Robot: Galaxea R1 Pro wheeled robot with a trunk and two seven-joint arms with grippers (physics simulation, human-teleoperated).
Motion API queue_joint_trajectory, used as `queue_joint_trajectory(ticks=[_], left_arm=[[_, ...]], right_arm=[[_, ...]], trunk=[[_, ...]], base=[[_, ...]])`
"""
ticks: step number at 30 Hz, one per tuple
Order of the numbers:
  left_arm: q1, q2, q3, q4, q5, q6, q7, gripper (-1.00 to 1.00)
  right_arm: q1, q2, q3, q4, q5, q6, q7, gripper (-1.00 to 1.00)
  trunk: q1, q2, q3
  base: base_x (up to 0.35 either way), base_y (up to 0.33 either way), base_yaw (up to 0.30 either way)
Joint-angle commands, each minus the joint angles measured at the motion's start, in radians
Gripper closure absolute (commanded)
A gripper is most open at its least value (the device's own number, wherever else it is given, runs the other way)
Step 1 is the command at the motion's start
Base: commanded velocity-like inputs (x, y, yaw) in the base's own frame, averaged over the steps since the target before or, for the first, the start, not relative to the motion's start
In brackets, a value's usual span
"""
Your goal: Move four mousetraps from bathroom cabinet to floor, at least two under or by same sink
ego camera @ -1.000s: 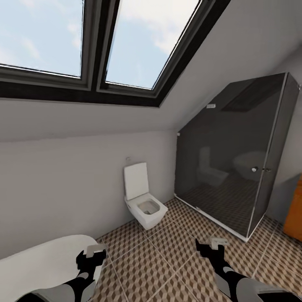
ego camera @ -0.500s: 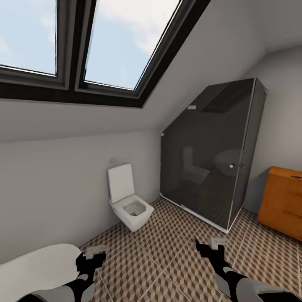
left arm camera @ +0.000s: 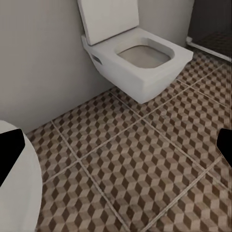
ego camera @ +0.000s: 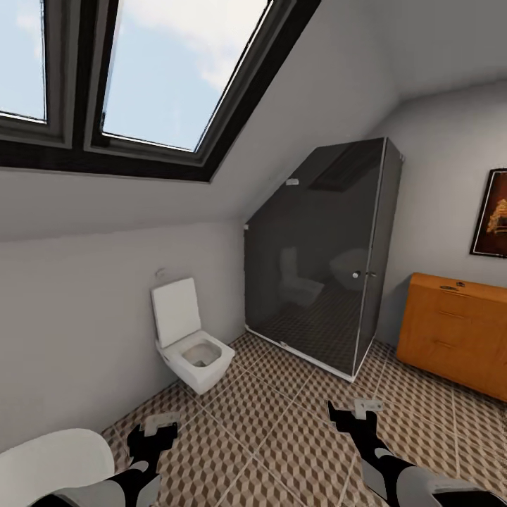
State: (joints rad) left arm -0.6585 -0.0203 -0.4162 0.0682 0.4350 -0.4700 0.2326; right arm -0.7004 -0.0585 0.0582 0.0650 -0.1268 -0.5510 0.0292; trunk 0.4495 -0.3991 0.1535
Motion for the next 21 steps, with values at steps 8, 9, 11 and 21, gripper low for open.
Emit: queue_joint_trajectory(ticks=[8, 9, 11, 21], left_arm=[[-0.001, -0.002, -0.009, 0.004, 0.005, -0.007, 0.007, -1.00], [-0.001, -0.002, -0.009, 0.004, 0.005, -0.007, 0.007, -1.00], [-0.001, -0.001, -0.009, 0.004, 0.005, -0.007, 0.008, -1.00], [-0.001, -0.003, -0.009, 0.004, 0.005, -0.007, 0.008, -1.00]], right_arm=[[-0.002, 0.000, 0.006, 0.004, -0.010, -0.006, 0.003, -1.00], [-0.002, 0.000, 0.006, 0.004, -0.010, -0.006, 0.003, -1.00], [-0.002, 0.000, 0.006, 0.004, -0.010, -0.006, 0.003, -1.00], [-0.002, 0.000, 0.006, 0.004, -0.009, -0.006, 0.004, -1.00]], trunk=[[0.000, -0.001, 0.001], [0.000, -0.001, 0.001], [0.000, -0.001, 0.001], [0.000, -0.001, 0.001]], base=[[0.000, 0.000, -0.173], [0.000, 0.000, -0.054], [0.000, 0.000, -0.035], [0.000, 0.000, -0.006]])
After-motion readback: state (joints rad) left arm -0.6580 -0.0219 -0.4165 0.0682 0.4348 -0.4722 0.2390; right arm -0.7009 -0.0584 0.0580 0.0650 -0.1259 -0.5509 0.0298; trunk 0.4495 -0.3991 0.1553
